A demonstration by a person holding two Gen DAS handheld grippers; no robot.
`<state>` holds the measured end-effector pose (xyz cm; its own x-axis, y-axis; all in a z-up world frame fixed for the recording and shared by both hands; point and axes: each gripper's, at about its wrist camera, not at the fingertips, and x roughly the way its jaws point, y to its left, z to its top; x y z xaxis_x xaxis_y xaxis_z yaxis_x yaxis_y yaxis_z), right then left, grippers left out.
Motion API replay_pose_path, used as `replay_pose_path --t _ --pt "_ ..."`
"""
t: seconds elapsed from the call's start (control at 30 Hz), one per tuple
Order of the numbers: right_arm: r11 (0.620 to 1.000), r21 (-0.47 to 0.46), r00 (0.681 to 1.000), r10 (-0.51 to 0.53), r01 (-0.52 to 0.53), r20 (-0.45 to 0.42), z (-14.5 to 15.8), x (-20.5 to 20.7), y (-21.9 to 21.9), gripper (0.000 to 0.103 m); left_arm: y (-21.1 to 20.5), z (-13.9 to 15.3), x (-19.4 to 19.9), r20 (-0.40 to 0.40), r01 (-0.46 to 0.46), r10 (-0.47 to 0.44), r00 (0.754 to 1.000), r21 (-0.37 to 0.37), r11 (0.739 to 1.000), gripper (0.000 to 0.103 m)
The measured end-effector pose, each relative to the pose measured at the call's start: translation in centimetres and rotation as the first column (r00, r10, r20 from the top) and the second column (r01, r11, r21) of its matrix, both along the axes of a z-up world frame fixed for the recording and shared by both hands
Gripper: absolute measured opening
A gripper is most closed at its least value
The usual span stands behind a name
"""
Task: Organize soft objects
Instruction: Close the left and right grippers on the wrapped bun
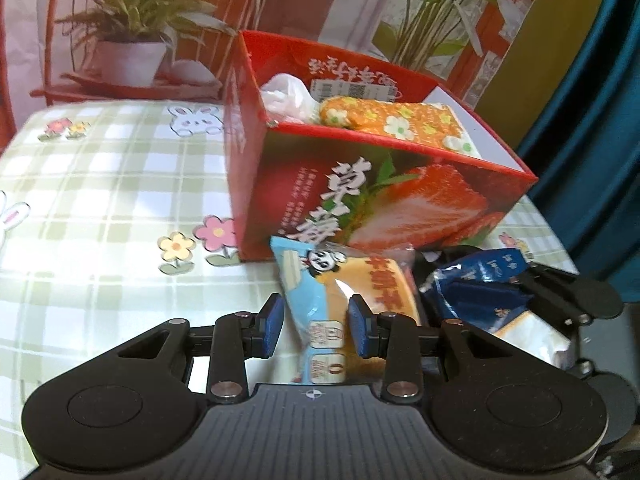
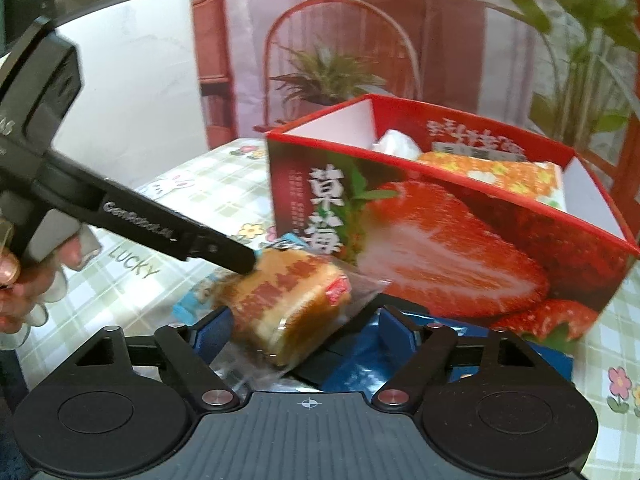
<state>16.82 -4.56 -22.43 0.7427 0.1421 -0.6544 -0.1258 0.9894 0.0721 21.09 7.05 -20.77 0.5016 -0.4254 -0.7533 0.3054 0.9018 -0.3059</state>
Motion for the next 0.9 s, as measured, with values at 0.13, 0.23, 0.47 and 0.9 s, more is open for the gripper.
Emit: replay_pose_path --t 0.13,0.23,0.47,0.9 --pt "0.999 0.009 0.999 0.039 -0.039 -0.027 -0.5 0.3 0.6 0.064 -0.1 -0.4 -0.1 -0.025 0.009 -0.010 1.000 -0.042 0.999 0.038" --pt "0.999 0.012 0.997 0.052 -0.052 -0.050 -1.2 0.7 0.9 0.061 -0.1 -0.7 0.0 -0.028 0.010 -0.011 1.000 -0.052 0.999 0.038" --pt "0.998 0.032 0.997 0.049 -0.047 -0.061 -1.6 1.2 0.6 0.054 1.2 -0.6 1.0 -0.029 -0.064 0.062 0.998 -0.054 0.996 0.038" --pt "0.998 0.024 0.997 0.060 -0.059 -0.047 -1.1 0.9 0.8 0.045 0.7 -1.1 1.5 -0.083 -0.059 0.047 0.995 -0.155 0.986 0.048"
